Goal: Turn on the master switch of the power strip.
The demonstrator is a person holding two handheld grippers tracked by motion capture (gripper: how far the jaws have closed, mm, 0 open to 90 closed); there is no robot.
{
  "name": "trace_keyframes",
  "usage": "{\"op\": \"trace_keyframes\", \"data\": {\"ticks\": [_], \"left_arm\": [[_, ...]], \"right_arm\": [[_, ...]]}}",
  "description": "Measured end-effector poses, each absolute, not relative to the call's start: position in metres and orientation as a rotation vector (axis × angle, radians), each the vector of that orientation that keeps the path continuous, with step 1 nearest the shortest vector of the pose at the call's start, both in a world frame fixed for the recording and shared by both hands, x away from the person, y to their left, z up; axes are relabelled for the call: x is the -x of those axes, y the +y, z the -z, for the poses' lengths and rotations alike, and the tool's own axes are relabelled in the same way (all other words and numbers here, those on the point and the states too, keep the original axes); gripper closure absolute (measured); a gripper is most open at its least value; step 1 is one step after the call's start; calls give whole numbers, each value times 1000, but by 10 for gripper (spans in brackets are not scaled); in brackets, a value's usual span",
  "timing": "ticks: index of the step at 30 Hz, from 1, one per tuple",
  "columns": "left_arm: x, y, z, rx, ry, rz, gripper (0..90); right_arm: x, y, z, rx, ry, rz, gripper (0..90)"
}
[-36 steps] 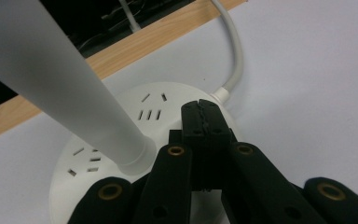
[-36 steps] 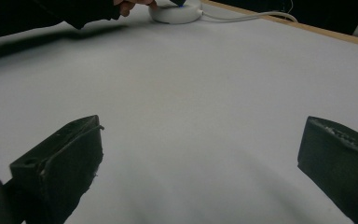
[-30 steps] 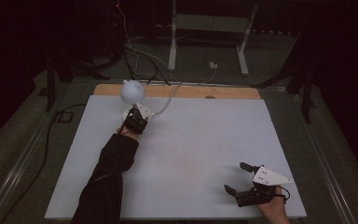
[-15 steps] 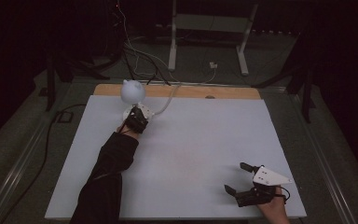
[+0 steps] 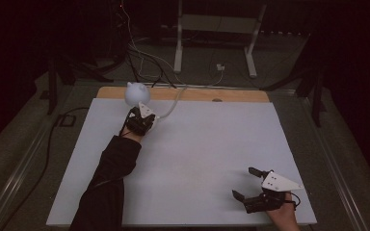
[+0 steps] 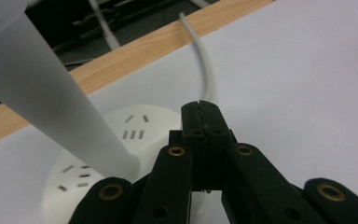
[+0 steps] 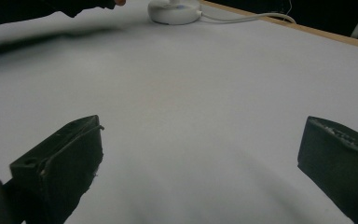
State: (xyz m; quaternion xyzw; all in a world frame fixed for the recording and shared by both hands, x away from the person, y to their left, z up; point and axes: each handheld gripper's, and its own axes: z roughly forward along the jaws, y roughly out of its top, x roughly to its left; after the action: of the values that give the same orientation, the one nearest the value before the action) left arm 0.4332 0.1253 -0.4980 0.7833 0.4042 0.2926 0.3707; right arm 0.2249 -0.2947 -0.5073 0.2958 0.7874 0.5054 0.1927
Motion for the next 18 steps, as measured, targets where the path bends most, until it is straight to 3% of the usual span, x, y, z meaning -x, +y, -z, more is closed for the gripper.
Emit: {"op": "trace_keyframes", "data": {"ticks": [14, 15, 16, 18], "left_arm": [[-417, 121, 478, -1968, 988, -579, 900], [-415, 121, 476, -1970, 981, -570, 892], [-414, 121, 475, -1972, 974, -565, 821], [-412, 121, 474, -1972, 955, -534, 807]], "right_arm": [[-226, -296, 507, -839, 2187, -1422, 0], [-226, -296, 507, -841, 2187, -1424, 0], [-226, -296, 507, -841, 2185, -1426, 0], [-226, -296, 507, -842, 2186, -1426, 0]]}}
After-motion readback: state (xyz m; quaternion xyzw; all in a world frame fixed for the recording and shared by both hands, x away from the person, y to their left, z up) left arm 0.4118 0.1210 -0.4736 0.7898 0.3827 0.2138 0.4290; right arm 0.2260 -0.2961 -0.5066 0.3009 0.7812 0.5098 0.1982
